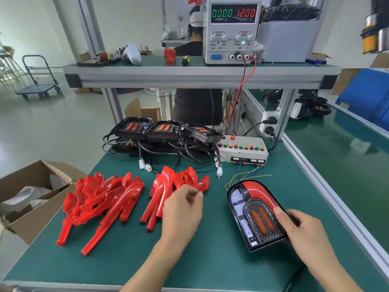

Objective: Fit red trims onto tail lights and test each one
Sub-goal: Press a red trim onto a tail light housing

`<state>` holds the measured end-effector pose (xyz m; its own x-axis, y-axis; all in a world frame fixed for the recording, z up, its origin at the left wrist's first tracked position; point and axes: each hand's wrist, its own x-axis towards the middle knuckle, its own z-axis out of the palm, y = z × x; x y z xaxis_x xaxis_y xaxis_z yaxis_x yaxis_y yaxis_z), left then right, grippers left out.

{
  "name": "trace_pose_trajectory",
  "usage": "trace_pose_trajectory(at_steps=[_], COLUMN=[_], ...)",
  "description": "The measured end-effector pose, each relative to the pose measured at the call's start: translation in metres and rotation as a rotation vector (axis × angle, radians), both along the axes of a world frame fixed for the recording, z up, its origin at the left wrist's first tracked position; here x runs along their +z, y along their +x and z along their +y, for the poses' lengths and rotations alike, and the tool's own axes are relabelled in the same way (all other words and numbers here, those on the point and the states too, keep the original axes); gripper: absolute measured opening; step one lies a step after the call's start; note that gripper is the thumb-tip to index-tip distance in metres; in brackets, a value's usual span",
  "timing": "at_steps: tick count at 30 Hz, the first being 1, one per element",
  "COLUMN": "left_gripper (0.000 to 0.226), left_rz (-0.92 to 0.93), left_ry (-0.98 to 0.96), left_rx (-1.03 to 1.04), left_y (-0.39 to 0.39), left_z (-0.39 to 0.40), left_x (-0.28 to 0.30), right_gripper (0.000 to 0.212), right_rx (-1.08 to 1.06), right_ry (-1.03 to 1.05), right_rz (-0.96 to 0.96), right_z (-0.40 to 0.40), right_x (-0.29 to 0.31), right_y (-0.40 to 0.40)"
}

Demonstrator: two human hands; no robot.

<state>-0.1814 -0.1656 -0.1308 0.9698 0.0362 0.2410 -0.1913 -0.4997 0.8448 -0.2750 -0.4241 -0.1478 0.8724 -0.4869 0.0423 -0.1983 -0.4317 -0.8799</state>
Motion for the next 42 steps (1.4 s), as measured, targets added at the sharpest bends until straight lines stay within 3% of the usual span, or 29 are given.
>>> trace_pose_trajectory(at_steps=[12, 15, 19, 25, 29, 33, 38, 42], left_gripper=[0.014, 0.007, 0.029, 0.028, 0.022, 0.018, 0.009, 0.020], left_rz=[-0.029, 0.057, 0.219, 0.225, 0.231, 0.125, -0.025, 0.005], left_ry=[0.275, 0.537, 0.821, 0.900, 0.856, 0.733, 0.446, 0.174], left_rx=[0.365, 0.384, 0.346, 0.331, 0.321, 0.359, 0.356, 0.155], left_y=[0.012, 0.009, 0.011, 0.022, 0.032, 0.024, 0.003, -0.011], left_z=[0.134, 0.164, 0.171, 0.160, 0.153, 0.152, 0.127, 0.068], left_x=[0.014, 0.014, 0.014, 0.003, 0.007, 0.023, 0.047, 0.046], right_gripper=[0.041, 0.044, 0.041, 0.036, 0.038, 0.037, 0.029, 0.022], right_rx=[-0.094, -0.079, -0.059, -0.021, 0.009, 0.015, -0.007, -0.038], right_ry=[0.024, 0.008, 0.031, 0.040, 0.049, 0.100, 0.202, 0.260], right_rz=[0.038, 0.048, 0.064, 0.089, 0.098, 0.101, 0.065, 0.009], right_z=[0.028, 0.028, 0.029, 0.026, 0.022, 0.020, 0.020, 0.021], right_x=[-0.009, -0.003, 0.001, 0.004, 0.003, -0.001, -0.010, -0.021], right_y=[0.023, 0.021, 0.022, 0.024, 0.025, 0.027, 0.032, 0.031])
